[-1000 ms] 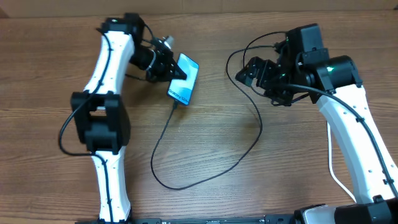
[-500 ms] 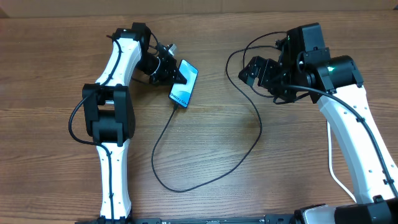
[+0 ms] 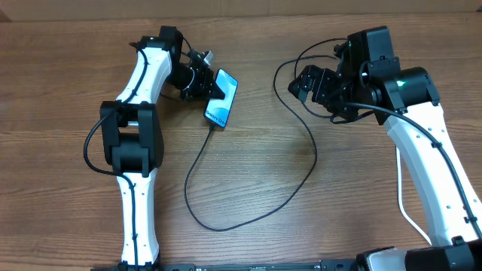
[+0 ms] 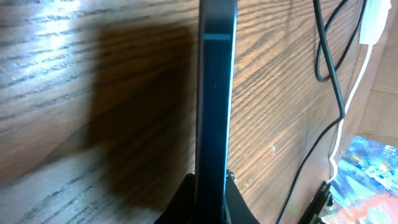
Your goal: Plug charger to phone and switch on socket
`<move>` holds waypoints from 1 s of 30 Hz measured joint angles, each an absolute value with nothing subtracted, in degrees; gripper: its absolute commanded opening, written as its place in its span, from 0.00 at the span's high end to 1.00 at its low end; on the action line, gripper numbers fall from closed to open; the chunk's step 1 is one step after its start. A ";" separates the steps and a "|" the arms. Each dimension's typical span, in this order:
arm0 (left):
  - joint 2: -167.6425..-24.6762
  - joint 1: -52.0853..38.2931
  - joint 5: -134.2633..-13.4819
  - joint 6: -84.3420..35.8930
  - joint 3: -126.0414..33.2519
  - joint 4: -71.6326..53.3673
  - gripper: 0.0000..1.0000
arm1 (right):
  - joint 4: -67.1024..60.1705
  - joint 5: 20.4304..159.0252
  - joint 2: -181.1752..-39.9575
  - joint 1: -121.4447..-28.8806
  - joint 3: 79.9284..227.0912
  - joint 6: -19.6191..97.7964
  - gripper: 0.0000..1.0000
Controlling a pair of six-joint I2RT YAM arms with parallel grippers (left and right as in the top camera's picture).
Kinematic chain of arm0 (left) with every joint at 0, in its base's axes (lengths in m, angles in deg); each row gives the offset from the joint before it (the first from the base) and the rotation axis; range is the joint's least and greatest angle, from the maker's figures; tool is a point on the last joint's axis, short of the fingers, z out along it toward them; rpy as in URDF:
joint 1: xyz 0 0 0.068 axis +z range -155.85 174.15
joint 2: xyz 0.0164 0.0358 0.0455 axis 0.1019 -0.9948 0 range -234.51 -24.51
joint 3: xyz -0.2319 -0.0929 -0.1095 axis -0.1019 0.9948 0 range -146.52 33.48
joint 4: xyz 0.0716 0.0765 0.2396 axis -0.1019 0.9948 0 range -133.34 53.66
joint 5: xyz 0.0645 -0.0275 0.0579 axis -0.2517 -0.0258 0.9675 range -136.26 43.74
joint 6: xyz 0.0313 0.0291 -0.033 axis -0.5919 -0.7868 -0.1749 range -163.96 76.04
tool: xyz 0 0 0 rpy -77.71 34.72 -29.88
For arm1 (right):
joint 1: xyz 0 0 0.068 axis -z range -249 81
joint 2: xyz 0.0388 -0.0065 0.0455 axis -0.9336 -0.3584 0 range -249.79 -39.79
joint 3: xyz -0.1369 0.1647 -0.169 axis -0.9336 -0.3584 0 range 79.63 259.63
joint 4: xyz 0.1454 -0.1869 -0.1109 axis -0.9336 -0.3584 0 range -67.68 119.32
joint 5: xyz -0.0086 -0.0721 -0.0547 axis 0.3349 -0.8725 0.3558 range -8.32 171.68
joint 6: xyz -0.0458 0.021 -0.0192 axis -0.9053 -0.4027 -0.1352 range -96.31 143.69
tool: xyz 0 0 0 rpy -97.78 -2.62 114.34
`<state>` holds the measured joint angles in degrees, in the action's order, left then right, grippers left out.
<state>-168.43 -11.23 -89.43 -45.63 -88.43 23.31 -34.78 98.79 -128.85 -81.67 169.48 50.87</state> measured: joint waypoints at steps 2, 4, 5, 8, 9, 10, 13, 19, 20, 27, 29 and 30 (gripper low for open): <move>-168.43 -11.23 -89.22 -45.59 -88.36 22.70 0.95 | -34.75 98.72 -128.85 -81.69 169.48 50.83 0.02; -168.43 -11.23 -88.19 -45.17 -88.36 22.59 0.94 | -34.78 98.63 -128.85 -81.69 169.48 50.85 0.02; -168.43 -11.23 -87.71 -44.93 -88.36 22.61 0.93 | -34.73 98.61 -128.85 -81.69 169.48 50.87 0.02; -168.43 -11.23 -86.72 -44.30 -88.36 22.59 0.87 | -34.75 98.59 -128.85 -81.67 169.48 50.87 0.02; -168.43 -11.23 -86.11 -44.10 -88.36 22.53 0.85 | -34.75 98.57 -128.85 -81.67 169.48 50.87 0.02; -168.43 -11.23 -85.61 -43.78 -88.36 22.55 0.84 | -34.78 98.57 -128.85 -81.67 169.48 50.85 0.02; -168.43 -11.23 -83.95 -43.51 -88.36 22.53 0.86 | -34.78 98.57 -128.85 -81.67 169.48 50.83 0.01; -168.43 -11.23 -80.21 -42.60 -88.34 22.37 0.74 | -34.73 98.55 -128.85 -81.69 169.48 50.85 0.02; -168.43 -11.23 -78.92 -42.35 -88.34 22.37 0.74 | -34.73 98.33 -128.85 -81.67 169.48 50.85 0.02; -168.30 -11.23 -75.34 -41.20 -88.38 22.68 0.57 | -35.61 97.37 -128.85 -81.69 169.48 50.63 0.01; -168.10 -11.23 -74.75 -41.11 -88.38 22.88 0.54 | -35.69 97.15 -128.85 -81.69 169.48 50.65 0.01; -168.06 -11.23 -74.64 -41.11 -88.40 22.94 0.45 | -35.63 96.97 -128.85 -81.67 169.48 50.65 0.00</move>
<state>-168.06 -11.23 -74.64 -41.11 -88.40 22.94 -35.63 96.97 -128.85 -81.67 169.48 50.65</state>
